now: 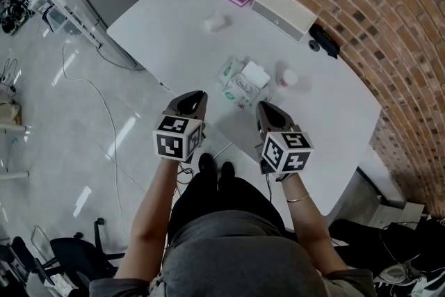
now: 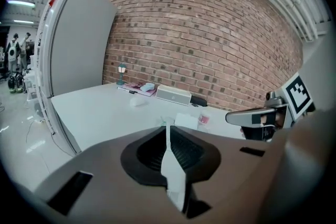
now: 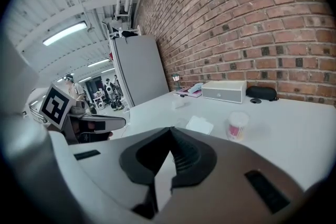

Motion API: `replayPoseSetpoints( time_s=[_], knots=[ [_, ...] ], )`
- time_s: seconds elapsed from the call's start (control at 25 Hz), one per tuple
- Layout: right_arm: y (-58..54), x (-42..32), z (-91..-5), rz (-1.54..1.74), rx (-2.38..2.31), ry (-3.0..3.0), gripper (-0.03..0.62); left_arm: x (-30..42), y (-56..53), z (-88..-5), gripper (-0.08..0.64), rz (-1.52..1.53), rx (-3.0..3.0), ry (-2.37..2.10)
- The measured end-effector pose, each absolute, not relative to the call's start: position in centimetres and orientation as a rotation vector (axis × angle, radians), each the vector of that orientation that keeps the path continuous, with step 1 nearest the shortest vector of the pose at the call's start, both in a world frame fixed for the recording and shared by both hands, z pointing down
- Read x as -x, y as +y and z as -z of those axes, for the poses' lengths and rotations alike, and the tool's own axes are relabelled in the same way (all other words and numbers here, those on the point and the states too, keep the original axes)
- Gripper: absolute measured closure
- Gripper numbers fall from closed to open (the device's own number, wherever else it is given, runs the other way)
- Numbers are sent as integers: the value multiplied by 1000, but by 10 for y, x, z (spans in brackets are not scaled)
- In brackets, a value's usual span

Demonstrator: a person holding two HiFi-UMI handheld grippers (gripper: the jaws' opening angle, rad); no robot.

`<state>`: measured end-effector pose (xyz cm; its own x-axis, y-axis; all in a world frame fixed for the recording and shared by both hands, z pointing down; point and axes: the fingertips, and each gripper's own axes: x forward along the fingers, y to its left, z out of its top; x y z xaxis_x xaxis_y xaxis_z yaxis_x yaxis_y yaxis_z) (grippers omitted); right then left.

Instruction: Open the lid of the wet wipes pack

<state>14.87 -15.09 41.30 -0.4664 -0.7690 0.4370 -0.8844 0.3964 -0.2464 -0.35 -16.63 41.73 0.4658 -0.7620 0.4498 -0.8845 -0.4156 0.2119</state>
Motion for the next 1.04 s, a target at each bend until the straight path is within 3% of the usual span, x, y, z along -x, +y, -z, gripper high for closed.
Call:
replayPoseSetpoints(
  time_s=[1.04],
  knots=[
    [-149, -156, -426, -641, -1461, -2390, 591, -14, -175, -425, 523, -351, -2241, -1374]
  ],
)
